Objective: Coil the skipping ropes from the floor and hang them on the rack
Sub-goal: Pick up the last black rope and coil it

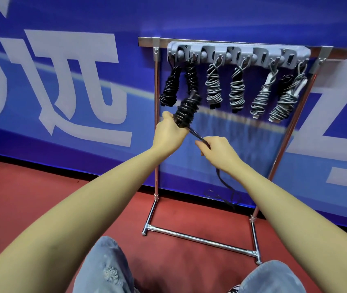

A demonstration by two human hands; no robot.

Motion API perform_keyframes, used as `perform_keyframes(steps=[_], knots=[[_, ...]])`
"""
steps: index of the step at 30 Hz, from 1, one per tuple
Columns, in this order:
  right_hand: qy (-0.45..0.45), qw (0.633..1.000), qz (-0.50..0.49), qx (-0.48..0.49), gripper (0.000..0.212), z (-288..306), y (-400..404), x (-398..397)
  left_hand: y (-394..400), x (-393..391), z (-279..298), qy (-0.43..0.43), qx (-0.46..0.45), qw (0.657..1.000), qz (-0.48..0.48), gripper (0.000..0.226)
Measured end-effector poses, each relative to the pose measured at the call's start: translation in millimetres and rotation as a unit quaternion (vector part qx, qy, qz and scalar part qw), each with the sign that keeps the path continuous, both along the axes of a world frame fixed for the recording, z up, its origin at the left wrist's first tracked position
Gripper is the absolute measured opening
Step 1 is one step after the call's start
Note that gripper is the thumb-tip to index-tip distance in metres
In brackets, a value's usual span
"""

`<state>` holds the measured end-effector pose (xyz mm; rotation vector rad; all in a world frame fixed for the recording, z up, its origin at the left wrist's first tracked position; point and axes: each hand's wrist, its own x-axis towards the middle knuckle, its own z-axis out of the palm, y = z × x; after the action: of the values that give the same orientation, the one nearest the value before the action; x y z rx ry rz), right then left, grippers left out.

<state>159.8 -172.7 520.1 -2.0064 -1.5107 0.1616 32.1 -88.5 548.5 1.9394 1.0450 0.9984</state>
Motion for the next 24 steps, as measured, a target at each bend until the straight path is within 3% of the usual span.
perform_keyframes(steps=[3, 7, 12, 16, 20, 22, 24], knots=[[-0.077, 0.997, 0.017, -0.022, 0.035, 3, -2, -8, 11, 0, -15, 0.071, 0.000, 0.996, 0.061, 0.025], [-0.174, 0.980, 0.079, -0.055, 0.022, 13, -2, -22, 19, -6, -28, 0.244, 0.071, 0.962, 0.096, 0.022], [-0.339, 0.931, 0.115, -0.072, 0.012, 25, -3, -30, 19, -9, -22, 0.441, 0.196, 0.872, 0.086, 0.014], [-0.408, 0.905, 0.103, -0.058, 0.004, 33, -1, -32, 20, -10, -23, 0.542, 0.314, 0.780, 0.008, 0.004], [-0.386, 0.919, 0.053, -0.061, 0.015, 24, 2, -29, 17, -10, -34, 0.567, 0.395, 0.721, -0.054, 0.031], [-0.292, 0.953, 0.042, -0.066, 0.014, 16, 3, -25, 19, -12, -36, 0.562, 0.423, 0.708, -0.067, 0.022], [-0.171, 0.982, 0.043, -0.069, 0.017, 12, 4, -20, 19, -14, -32, 0.545, 0.427, 0.719, -0.053, 0.012]])
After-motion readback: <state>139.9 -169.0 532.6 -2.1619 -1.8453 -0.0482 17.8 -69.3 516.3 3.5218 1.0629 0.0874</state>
